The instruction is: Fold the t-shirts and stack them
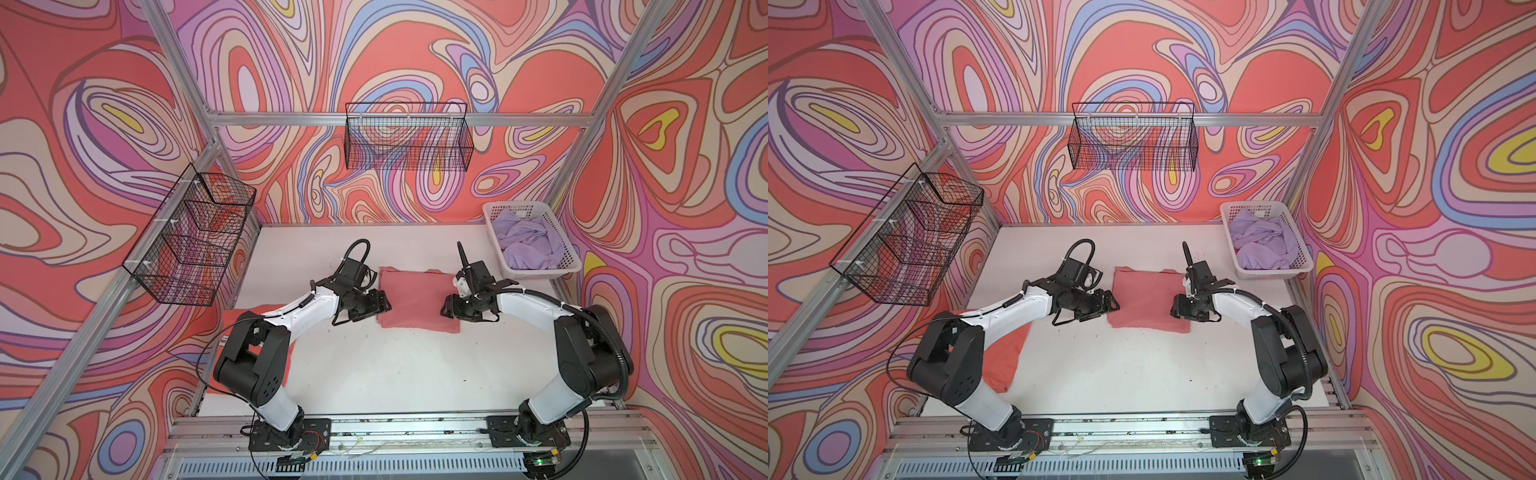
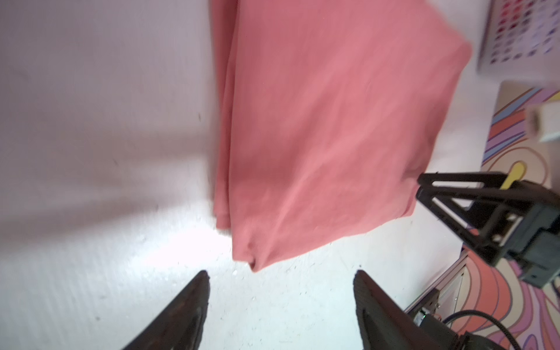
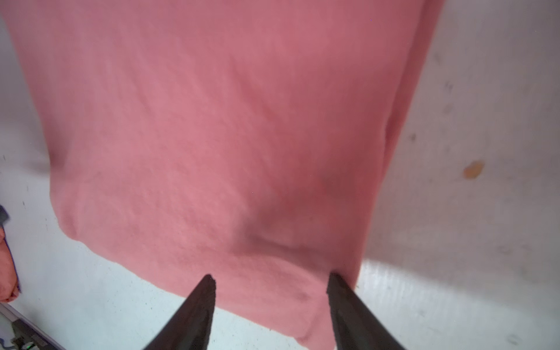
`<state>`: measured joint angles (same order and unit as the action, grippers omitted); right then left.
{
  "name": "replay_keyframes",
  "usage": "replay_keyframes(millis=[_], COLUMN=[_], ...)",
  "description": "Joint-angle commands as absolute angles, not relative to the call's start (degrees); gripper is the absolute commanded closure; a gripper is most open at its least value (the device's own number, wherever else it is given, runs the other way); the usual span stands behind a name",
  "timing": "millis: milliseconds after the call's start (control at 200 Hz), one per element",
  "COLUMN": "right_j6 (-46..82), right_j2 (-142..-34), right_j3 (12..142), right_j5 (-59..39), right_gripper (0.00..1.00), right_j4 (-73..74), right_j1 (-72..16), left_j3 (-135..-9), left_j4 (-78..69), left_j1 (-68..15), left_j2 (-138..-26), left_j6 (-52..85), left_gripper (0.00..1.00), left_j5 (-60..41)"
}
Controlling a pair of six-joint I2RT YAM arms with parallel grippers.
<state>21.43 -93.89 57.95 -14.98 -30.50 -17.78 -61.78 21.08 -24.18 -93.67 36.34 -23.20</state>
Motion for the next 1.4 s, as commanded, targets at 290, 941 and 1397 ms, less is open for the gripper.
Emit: replay_keyframes(millis=[290,941,1397], right_j6=[18.0,16.8,16.6], right_j2=[-100.1,-107.6,-107.4], right_j3=[62.6,62.6,61.8], right_j5=[-13.0,-15.7,-16.9], right_gripper=[0.30,0.32,0.33], right_j4=[-27.7,-24.4,-23.6], right_j1=[-13.1,-12.4,-12.0], left_j3=[-69.2,-74.7,-76.5], left_j4=[15.4,19.0,19.0], left_j1=[-22.2,-25.4,-26.2], left_j2=[-108.2,-116.2,-120.0], left_j6=[26.3,23.9,27.0], left_gripper=[0.17,0.27,0.70], left_j5=[-23.8,-17.4,-20.4])
